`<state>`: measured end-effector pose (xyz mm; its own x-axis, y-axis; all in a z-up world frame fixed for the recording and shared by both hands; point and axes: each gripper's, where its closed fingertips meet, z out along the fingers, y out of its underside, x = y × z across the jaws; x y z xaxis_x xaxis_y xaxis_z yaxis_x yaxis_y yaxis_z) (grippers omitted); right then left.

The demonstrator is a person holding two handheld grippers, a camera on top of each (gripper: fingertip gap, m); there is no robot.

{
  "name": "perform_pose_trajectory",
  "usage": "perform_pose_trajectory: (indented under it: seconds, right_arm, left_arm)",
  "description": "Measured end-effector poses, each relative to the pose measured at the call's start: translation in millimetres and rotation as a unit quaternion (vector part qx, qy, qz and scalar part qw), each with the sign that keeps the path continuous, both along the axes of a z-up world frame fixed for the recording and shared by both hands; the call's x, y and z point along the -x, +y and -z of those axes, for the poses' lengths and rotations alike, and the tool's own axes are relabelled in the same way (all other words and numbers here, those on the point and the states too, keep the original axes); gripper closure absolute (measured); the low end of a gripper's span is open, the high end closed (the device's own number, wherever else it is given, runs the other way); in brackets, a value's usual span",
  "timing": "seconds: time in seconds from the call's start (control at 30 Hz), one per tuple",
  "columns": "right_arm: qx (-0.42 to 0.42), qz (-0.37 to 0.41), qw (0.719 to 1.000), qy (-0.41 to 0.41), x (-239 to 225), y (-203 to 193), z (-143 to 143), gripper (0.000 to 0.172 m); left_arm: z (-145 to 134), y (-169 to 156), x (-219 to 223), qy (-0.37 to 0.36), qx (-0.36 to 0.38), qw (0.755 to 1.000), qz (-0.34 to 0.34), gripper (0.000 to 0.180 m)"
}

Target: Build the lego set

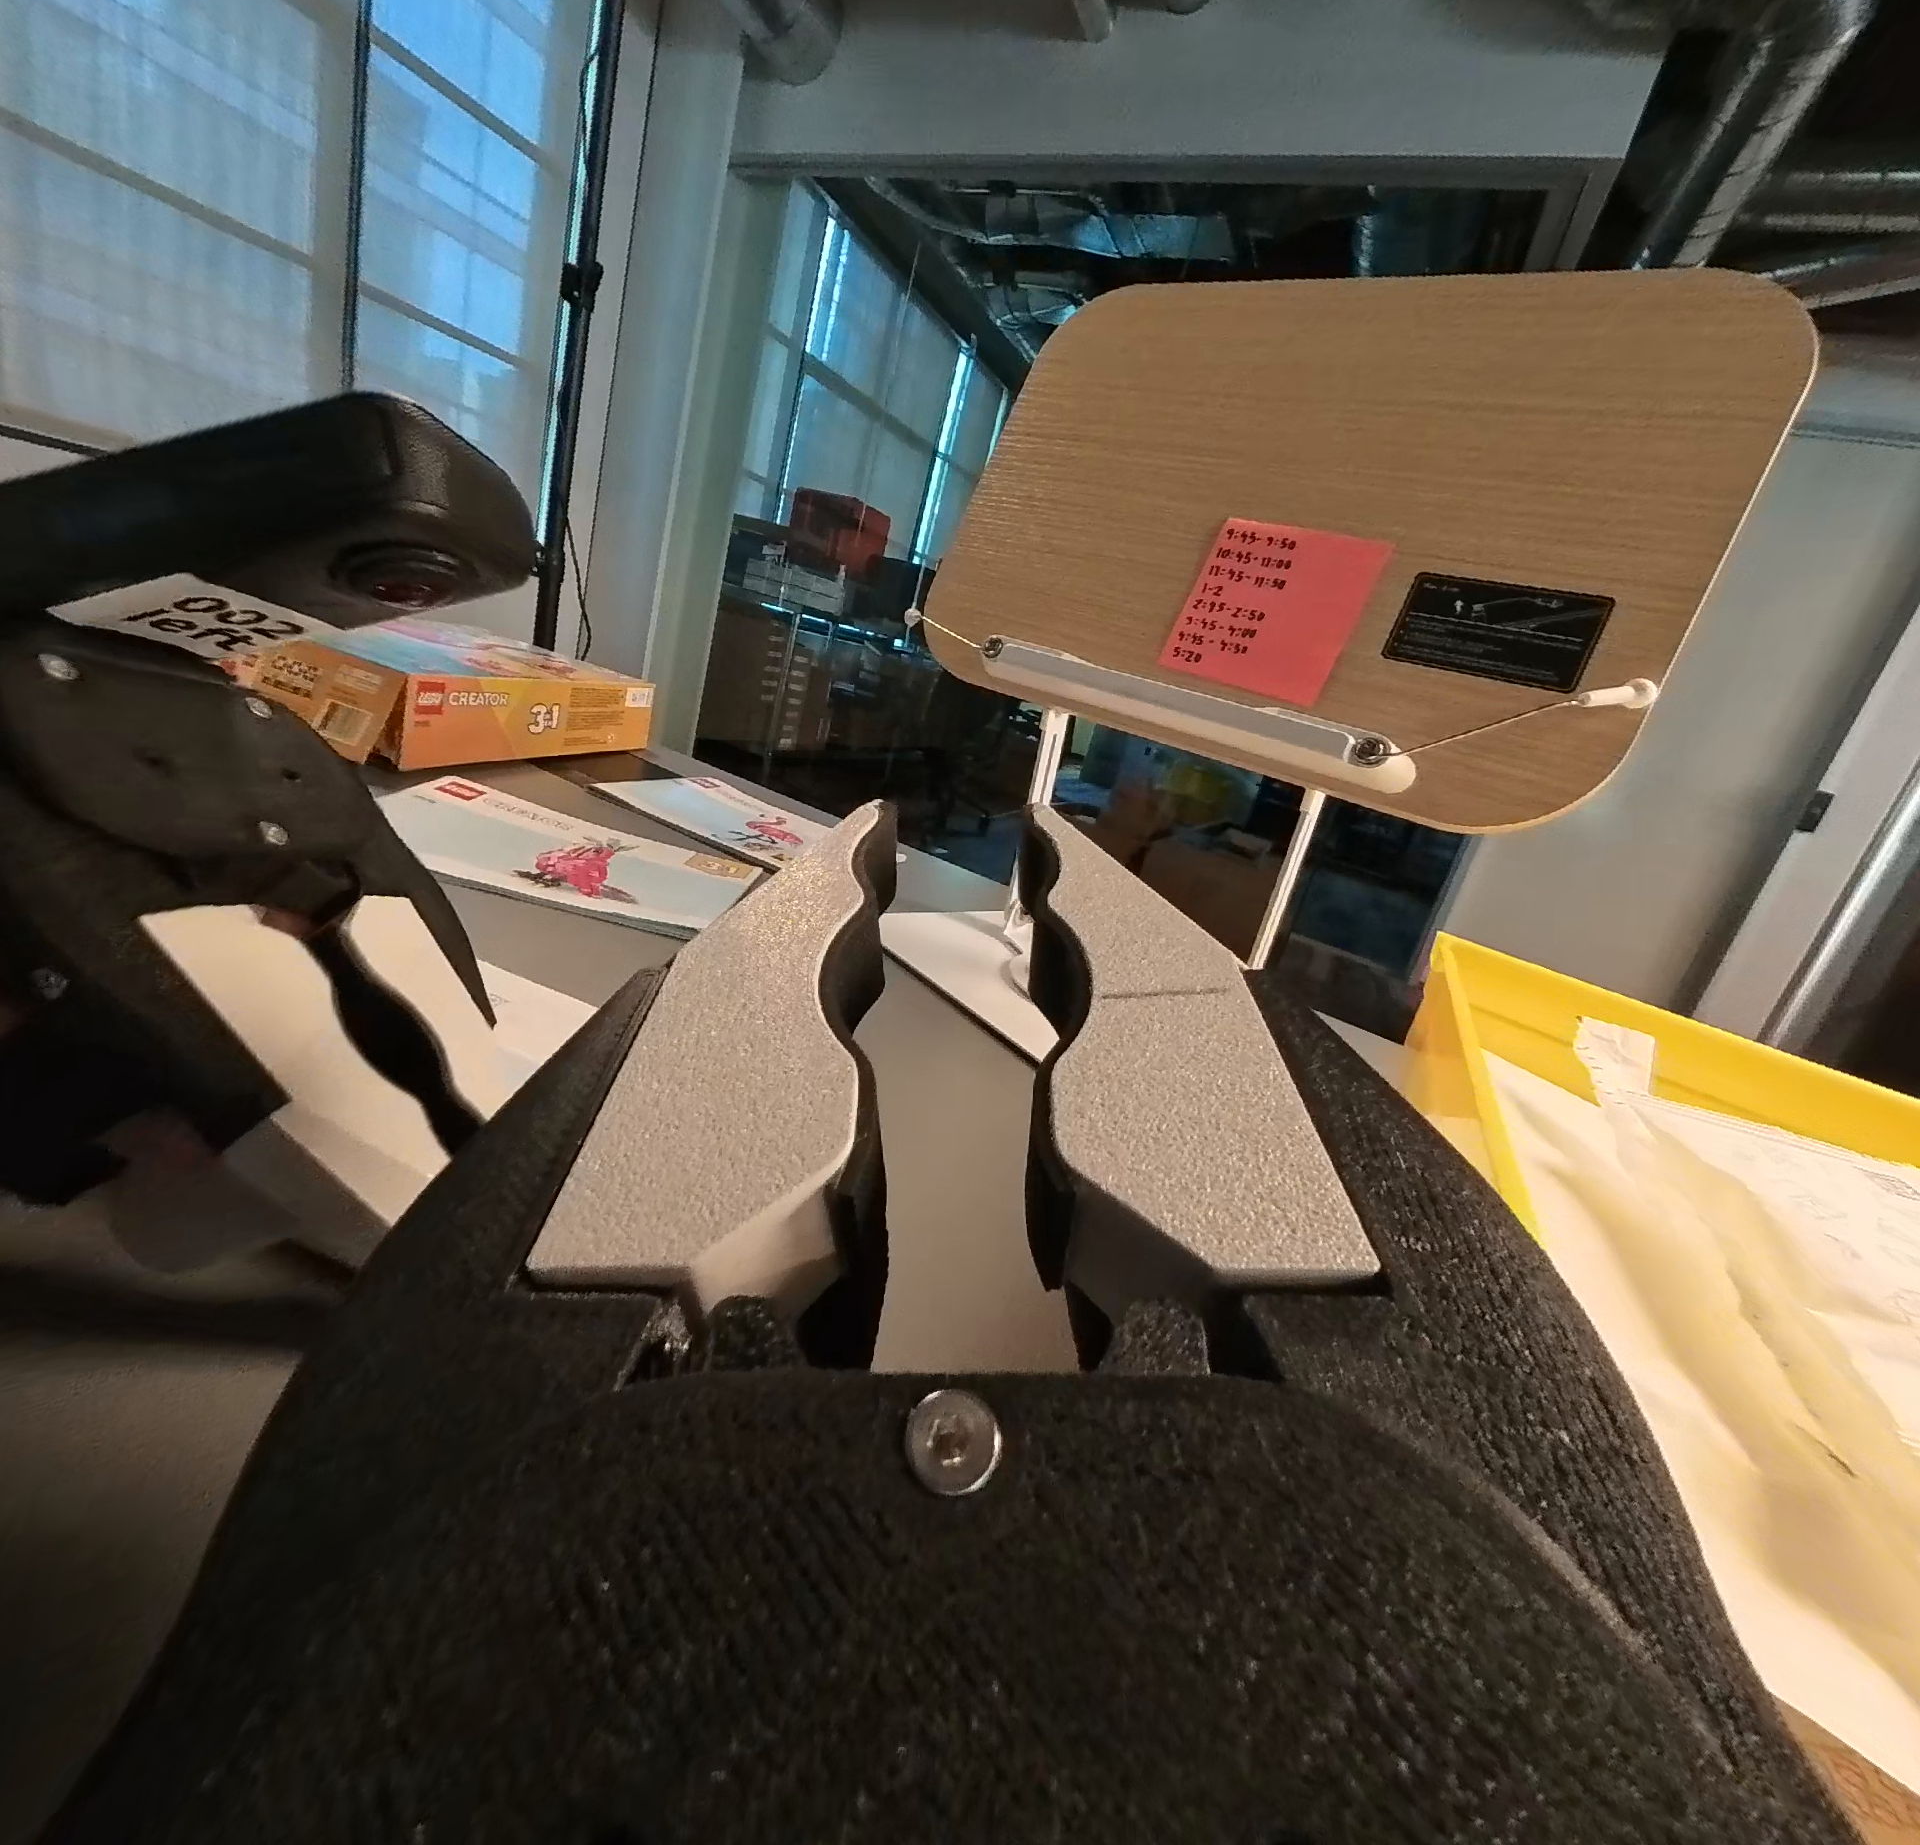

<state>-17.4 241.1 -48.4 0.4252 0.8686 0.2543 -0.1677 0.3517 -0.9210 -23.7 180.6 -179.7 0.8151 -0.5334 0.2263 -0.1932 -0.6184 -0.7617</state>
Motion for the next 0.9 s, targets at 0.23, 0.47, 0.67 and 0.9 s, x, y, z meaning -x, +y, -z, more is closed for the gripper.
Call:
perform_pose_trajectory:
  seconds: [0.23,0.47,0.67,0.9]
  right_arm:
    - [-0.003,-0.004,1.000,-0.003,1.5,-2.1,0.5,0.151]
    - [-0.008,0.070,0.995,-0.076,4.3,15.9,18.8,0.164]
    - [-0.039,-0.027,0.964,-0.261,36.7,-21.5,68.8,0.172]
    - [-0.016,-0.038,0.946,-0.321,39.5,-24.5,87.7,0.172]
  left_arm:
    - [-10.7,3.6,7.8,-0.051,-0.008,0.998,-0.032,0.180]
    - [-42.8,5.7,25.4,-0.196,-0.046,0.977,-0.068,0.180]
    - [-67.8,1.3,39.9,-0.293,-0.084,0.949,-0.075,0.180]
    - [-58.9,0.6,37.5,-0.211,-0.098,0.969,-0.083,0.180]
